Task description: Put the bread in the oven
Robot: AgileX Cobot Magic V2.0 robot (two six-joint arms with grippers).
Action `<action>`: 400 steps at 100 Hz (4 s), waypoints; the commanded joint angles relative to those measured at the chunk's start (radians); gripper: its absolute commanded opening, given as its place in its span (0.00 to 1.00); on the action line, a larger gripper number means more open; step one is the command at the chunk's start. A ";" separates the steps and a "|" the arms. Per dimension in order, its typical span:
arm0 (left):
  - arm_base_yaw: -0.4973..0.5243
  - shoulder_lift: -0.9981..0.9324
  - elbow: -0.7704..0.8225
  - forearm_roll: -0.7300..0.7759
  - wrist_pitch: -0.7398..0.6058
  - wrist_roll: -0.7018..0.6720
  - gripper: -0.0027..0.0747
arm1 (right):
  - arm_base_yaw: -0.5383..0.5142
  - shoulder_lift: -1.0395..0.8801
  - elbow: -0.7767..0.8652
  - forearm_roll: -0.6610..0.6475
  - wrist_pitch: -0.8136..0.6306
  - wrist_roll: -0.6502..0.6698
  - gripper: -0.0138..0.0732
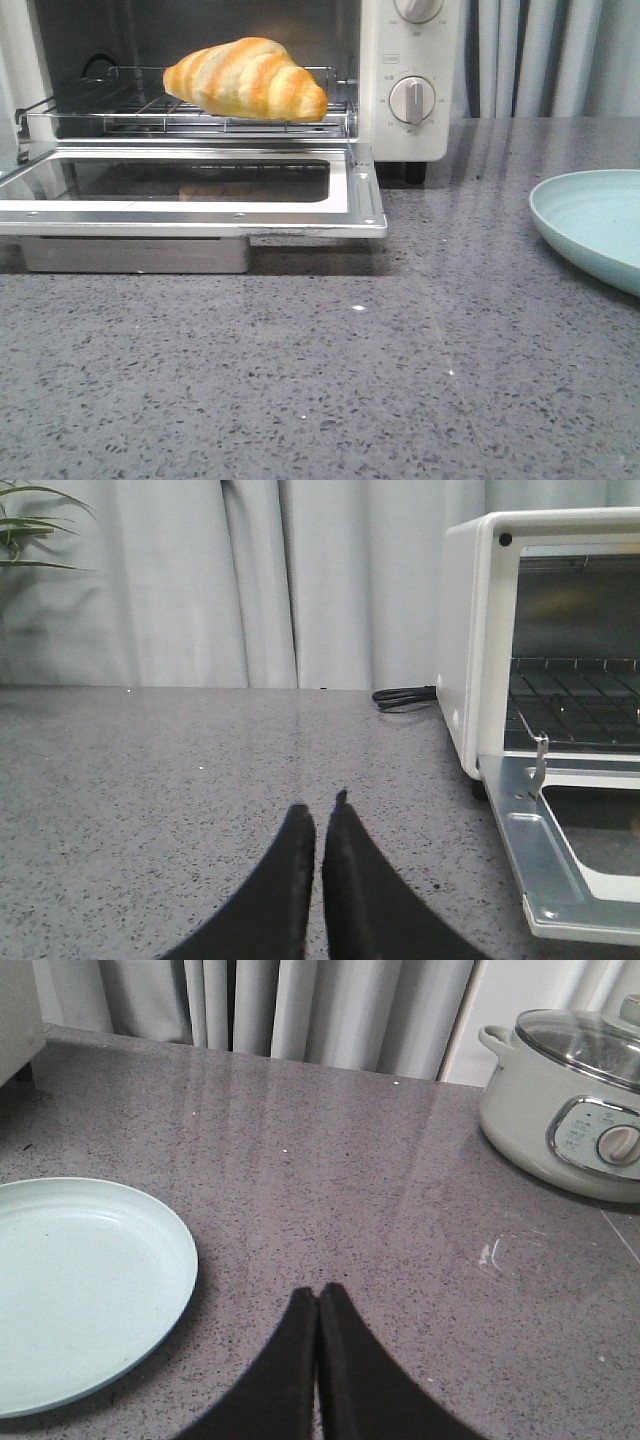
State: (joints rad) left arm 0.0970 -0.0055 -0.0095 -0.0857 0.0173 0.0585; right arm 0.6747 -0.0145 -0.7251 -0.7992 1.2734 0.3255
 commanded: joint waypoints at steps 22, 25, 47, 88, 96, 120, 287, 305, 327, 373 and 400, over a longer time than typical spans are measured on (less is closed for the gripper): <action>0.003 -0.030 0.024 -0.022 -0.125 -0.117 0.01 | 0.003 -0.014 -0.014 -0.046 0.019 0.000 0.10; 0.003 -0.030 0.026 -0.022 -0.127 -0.122 0.01 | 0.003 -0.014 -0.014 -0.046 0.019 0.000 0.10; -0.050 -0.030 0.036 -0.015 -0.147 -0.124 0.01 | 0.003 -0.014 -0.014 -0.046 0.019 0.000 0.10; -0.073 -0.030 0.036 0.006 -0.152 -0.124 0.01 | 0.003 -0.014 -0.014 -0.046 0.019 0.000 0.10; -0.073 -0.030 0.036 0.029 -0.148 -0.120 0.01 | 0.003 -0.014 -0.014 -0.046 0.019 0.000 0.10; -0.073 -0.030 0.036 0.031 -0.096 -0.118 0.01 | 0.003 -0.014 -0.014 -0.046 0.019 0.000 0.10; -0.073 -0.030 0.036 0.027 -0.092 -0.118 0.01 | 0.003 -0.014 -0.014 -0.046 0.019 0.000 0.10; -0.073 -0.030 0.036 0.027 -0.092 -0.118 0.01 | 0.003 -0.014 -0.014 -0.046 0.019 0.000 0.10; -0.073 -0.030 0.036 0.027 -0.092 -0.118 0.01 | 0.003 -0.014 0.006 -0.023 -0.040 0.000 0.10; -0.073 -0.030 0.036 0.027 -0.092 -0.118 0.01 | 0.003 -0.014 0.504 0.383 -1.119 -0.007 0.10; -0.073 -0.030 0.036 0.027 -0.092 -0.118 0.01 | 0.003 -0.014 0.731 0.660 -1.493 -0.082 0.10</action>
State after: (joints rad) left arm 0.0324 -0.0055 0.0037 -0.0547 0.0000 -0.0573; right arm 0.6747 -0.0145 -0.0081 -0.2076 -0.0491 0.2760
